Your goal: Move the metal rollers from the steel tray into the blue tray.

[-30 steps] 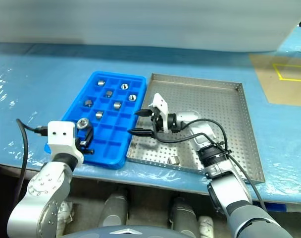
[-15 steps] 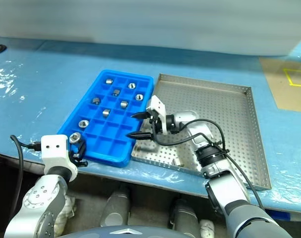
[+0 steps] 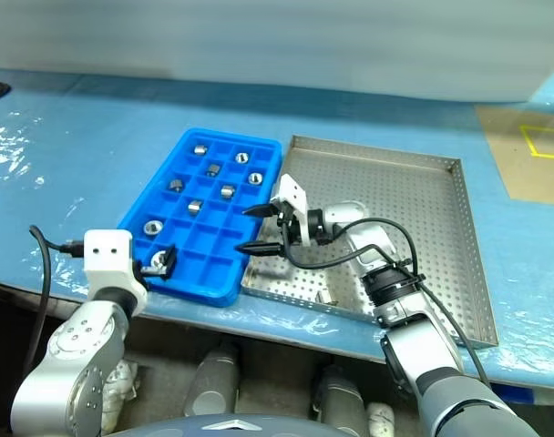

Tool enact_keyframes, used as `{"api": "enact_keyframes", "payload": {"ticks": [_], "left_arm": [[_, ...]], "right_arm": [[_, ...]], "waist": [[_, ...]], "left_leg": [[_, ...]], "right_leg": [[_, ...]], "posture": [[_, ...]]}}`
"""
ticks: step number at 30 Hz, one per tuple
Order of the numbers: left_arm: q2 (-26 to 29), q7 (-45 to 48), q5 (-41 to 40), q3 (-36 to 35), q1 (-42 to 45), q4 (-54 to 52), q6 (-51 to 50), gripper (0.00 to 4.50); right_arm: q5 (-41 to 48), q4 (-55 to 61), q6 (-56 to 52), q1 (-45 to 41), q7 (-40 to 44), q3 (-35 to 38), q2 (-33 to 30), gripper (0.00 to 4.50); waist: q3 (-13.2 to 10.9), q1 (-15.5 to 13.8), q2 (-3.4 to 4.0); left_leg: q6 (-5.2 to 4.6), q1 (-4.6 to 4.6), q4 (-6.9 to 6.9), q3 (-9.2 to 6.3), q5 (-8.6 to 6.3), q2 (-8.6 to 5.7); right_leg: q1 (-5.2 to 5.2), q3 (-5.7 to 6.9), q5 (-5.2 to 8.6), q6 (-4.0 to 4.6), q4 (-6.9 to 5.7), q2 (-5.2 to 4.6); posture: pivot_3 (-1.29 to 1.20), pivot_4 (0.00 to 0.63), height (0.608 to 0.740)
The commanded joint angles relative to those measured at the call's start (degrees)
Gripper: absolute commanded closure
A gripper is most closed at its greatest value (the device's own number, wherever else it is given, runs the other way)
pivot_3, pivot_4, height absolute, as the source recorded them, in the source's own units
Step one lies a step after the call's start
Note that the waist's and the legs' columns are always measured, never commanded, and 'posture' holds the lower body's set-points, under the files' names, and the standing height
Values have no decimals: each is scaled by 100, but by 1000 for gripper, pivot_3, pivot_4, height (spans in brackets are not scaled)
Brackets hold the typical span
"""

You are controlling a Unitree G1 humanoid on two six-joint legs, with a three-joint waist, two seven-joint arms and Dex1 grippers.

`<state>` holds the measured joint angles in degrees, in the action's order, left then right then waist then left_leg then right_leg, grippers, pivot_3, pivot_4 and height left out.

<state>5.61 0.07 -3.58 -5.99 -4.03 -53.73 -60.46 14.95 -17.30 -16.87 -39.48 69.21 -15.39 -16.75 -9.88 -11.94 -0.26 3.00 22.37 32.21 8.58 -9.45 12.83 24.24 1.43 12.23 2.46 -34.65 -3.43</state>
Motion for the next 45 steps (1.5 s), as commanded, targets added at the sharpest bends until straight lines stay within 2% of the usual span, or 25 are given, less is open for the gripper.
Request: {"api": "enact_keyframes", "payload": {"ticks": [1, 11, 16, 20, 25, 27, 30, 34, 40, 45], "left_arm": [[17, 107, -107, 182, 293, -229, 320, 40], [513, 1175, -741, 229, 1106, 918, 1359, 40], [1065, 2296, -1065, 647, 1413, 1582, 2167, 40], [1324, 2821, -1175, 871, 1638, 1978, 2614, 40], [1625, 3478, -1239, 1144, 1980, 2507, 3064, 40], [1714, 3679, -1216, 1234, 2113, 2719, 3258, 40], [1788, 3872, -1184, 1282, 2272, 3006, 3498, 40], [1857, 4156, -1240, 1309, 2413, 3247, 3733, 40], [1933, 4588, -1197, 1511, 2418, 3361, 4128, 40], [1902, 4609, -1166, 1585, 2439, 3383, 4217, 40]], "right_arm": [[-17, 363, 174, 96, 21, 10, -75, 0], [225, 1417, -449, 562, -57, 226, -599, 0], [273, 1963, -1017, 748, 52, 180, -1185, 0], [284, 2195, -1515, 796, -172, 218, -1418, 0], [473, 2639, -2792, 834, -207, 180, -1972, 0], [711, 2777, -3739, 712, -317, 197, -2139, 0], [1168, 2999, -4890, 556, -441, 346, -2241, 0], [1656, 3268, -5921, 398, -577, 463, -2377, 0], [2097, 3420, -6975, 288, -958, 488, -2461, 0], [1911, 3309, -6946, 294, -1465, 277, -2491, 0]], "waist": [[0, 3, 0], [1, 88, 1], [2, 212, 3], [3, 364, 4], [4, 520, 6], [5, 609, 8], [6, 674, 9], [8, 752, 12], [9, 774, 14], [9, 786, 14]], "left_leg": [[0, -1, 0, 0, 0, 1], [4, -3, 3, 2, 3, 0], [9, -5, 3, 3, 6, 0], [27, -17, 1, 7, 17, 0], [35, -25, 0, 9, 22, -2], [36, -31, 0, 11, 22, -1], [37, -33, 0, 11, 23, -2], [41, -41, -1, 14, 26, -1], [41, -46, 1, 15, 26, -2], [45, -53, 2, 17, 27, -2]], "right_leg": [[0, 0, 0, 0, -2, 1], [0, -3, -1, -1, -7, 2], [0, -5, -1, -1, -10, 3], [-3, -9, -2, -1, -15, 4], [-6, -15, -2, 0, -21, 5], [-9, -17, -2, 0, -21, 6], [-11, -19, -3, 1, -24, 6], [-12, -22, -4, 4, -30, 7], [-19, -25, -4, 4, -29, 6], [-20, -28, -5, 6, -36, 6]], "posture": [[354, 150, 740], [218, 150, 740], [119, 150, 740], [69, 150, 740], [2, 150, 740], [-27, 150, 740], [-48, 150, 740], [-81, 150, 740], [-98, 150, 740], [-98, 150, 740]]}}
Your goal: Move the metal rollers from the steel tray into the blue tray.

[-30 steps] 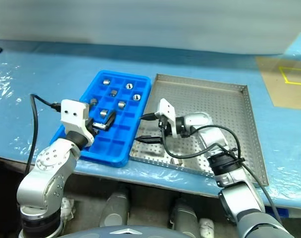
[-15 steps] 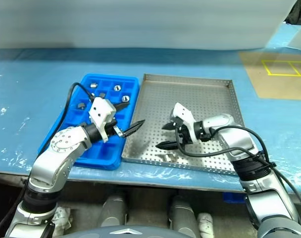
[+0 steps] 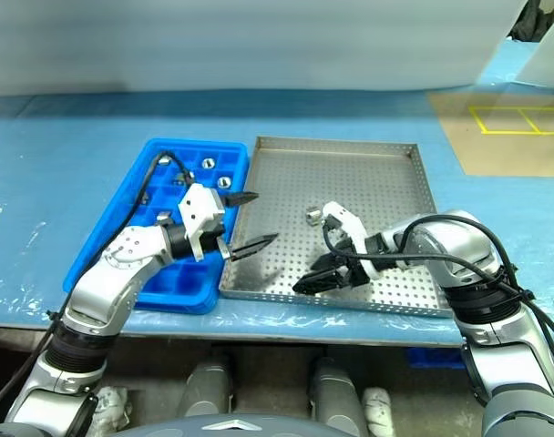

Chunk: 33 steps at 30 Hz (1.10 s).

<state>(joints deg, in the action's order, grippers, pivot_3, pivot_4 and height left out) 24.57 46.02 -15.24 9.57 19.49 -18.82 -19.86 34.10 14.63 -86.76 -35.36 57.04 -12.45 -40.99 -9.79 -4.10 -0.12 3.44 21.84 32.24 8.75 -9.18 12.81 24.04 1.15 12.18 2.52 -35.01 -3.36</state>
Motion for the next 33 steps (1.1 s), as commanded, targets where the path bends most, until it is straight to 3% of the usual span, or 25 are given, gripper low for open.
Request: {"api": "enact_keyframes", "payload": {"ticks": [1, 11, 33], "left_arm": [[-5, -2, 4, 31, 91, -112, 152, 40], [-10, -96, 215, 139, 138, -53, 219, 40], [17, -162, 404, 151, 64, 94, 401, 40]], "right_arm": [[-17, 83, 58, -133, -322, -26, -58, 0], [-772, 266, 1883, -93, -227, -999, -724, 0], [-1622, 262, 3593, 337, 409, -1428, -919, 0]], "waist": [[0, 4, 0], [0, 5, 0], [0, 9, 0]], "left_leg": [[1, -2, 0, 1, 1, 0], [3, -7, 1, 4, 2, 1], [-1, -8, 8, 4, 0, 1]], "right_leg": [[0, -1, 0, 0, -2, 0], [-2, -5, 0, 0, -8, 0], [-3, -6, 0, 0, -15, 0]], "posture": [[-98, 150, 740], [-83, 150, 740], [-62, 150, 740]]}}
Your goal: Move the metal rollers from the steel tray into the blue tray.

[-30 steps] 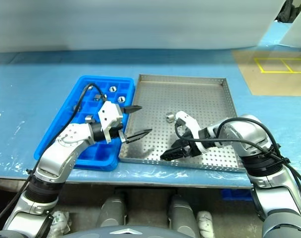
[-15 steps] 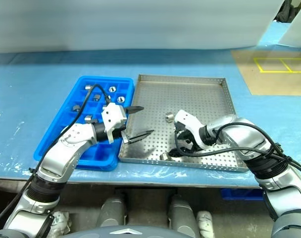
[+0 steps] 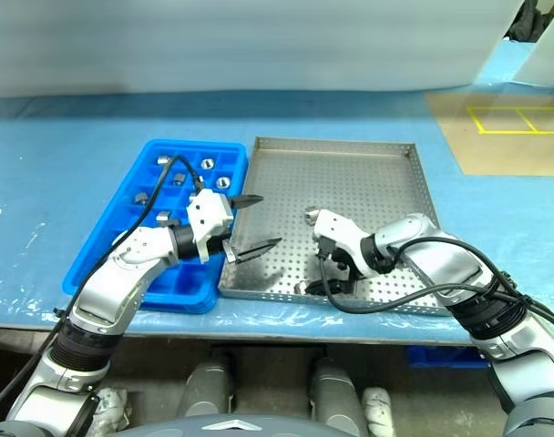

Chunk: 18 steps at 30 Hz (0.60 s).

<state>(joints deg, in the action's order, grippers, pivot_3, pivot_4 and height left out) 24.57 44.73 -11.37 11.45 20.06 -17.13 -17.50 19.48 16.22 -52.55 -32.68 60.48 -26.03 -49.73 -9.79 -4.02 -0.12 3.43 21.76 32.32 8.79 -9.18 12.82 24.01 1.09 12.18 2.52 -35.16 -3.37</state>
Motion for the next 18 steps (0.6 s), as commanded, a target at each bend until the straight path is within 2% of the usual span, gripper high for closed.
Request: {"api": "enact_keyframes", "payload": {"ticks": [1, 8, 18], "left_arm": [[11, -39, 27, -34, -2, -65, 181, 40], [8, -69, 83, -43, -48, 22, 306, 40], [21, -98, 171, -61, -26, 126, 417, 40]], "right_arm": [[-199, 85, 203, 83, 40, -81, -1, 0], [-411, -14, 352, 136, -200, -63, 355, 0], [-567, -48, 323, 198, 166, -253, 211, 0]], "waist": [[0, 0, 0], [1, 1, 0], [2, -12, 1]], "left_leg": [[0, -1, 0, 0, 0, 0], [0, -4, 6, 0, 0, 0], [-3, -2, 9, -1, -1, 0]], "right_leg": [[0, 0, 0, 0, -1, 0], [-1, -1, 0, 0, -10, 0], [-3, -1, 1, 1, -12, -1]], "posture": [[-59, 150, 740], [-53, 150, 740], [-42, 150, 740]]}}
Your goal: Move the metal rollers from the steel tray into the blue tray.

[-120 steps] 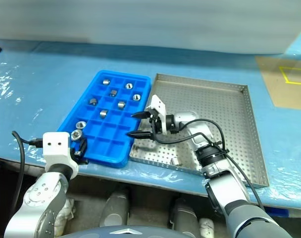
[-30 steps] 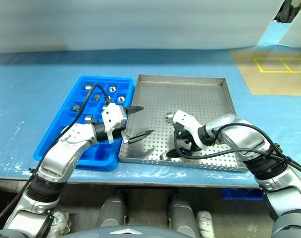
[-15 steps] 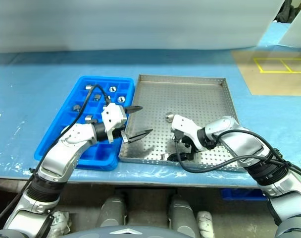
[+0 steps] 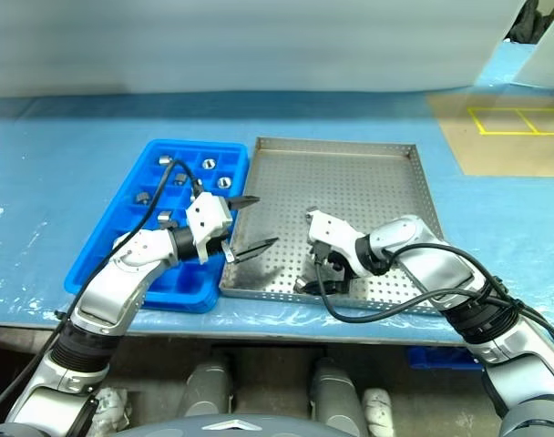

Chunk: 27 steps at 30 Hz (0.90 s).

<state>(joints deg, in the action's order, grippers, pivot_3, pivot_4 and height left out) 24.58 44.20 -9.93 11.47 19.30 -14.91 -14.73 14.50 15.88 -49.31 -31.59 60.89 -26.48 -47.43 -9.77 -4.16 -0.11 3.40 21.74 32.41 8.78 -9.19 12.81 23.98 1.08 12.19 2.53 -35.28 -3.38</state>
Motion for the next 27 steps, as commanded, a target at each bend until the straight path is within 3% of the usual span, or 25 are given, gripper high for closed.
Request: {"api": "enact_keyframes", "payload": {"ticks": [1, 4, 15, 25, 27], "left_arm": [[24, -49, 35, -62, 51, -95, 142, 40], [34, -55, 49, -65, 54, -91, 143, 0], [60, -69, 146, -46, 78, -57, 165, 0], [100, -53, 166, -46, 95, -76, 132, 0], [109, -51, 170, -50, 97, -77, 130, 0]], "right_arm": [[-92, -31, -3, 88, 122, -208, 13, 0], [-147, -48, -30, 111, 87, -226, 110, 541], [-226, -293, -179, 60, -363, 37, 716, 4373], [-35, -329, -230, -27, -458, 290, 957, 4481], [-14, -343, -246, -73, -459, 344, 972, 4098]], "waist": [[0, 3, 0], [0, 6, 0], [0, 14, 0], [0, 15, 0], [0, 15, 0]], "left_leg": [[0, 0, 0, 0, 0, 0], [0, -1, -2, 0, 0, 1], [1, -4, 4, 0, 1, 1], [2, -3, 6, 0, 1, 0], [2, -3, 5, 0, 1, 0]], "right_leg": [[0, 0, 0, 0, 0, 0], [0, 0, 1, 1, 1, 1], [1, 0, 0, 1, -10, 0], [2, 0, 0, 1, -14, 0], [2, 0, 0, 1, -14, 0]], "posture": [[-42, 150, 740], [-40, 150, 740], [-41, 150, 740], [-42, 150, 740], [-42, 150, 740]]}}
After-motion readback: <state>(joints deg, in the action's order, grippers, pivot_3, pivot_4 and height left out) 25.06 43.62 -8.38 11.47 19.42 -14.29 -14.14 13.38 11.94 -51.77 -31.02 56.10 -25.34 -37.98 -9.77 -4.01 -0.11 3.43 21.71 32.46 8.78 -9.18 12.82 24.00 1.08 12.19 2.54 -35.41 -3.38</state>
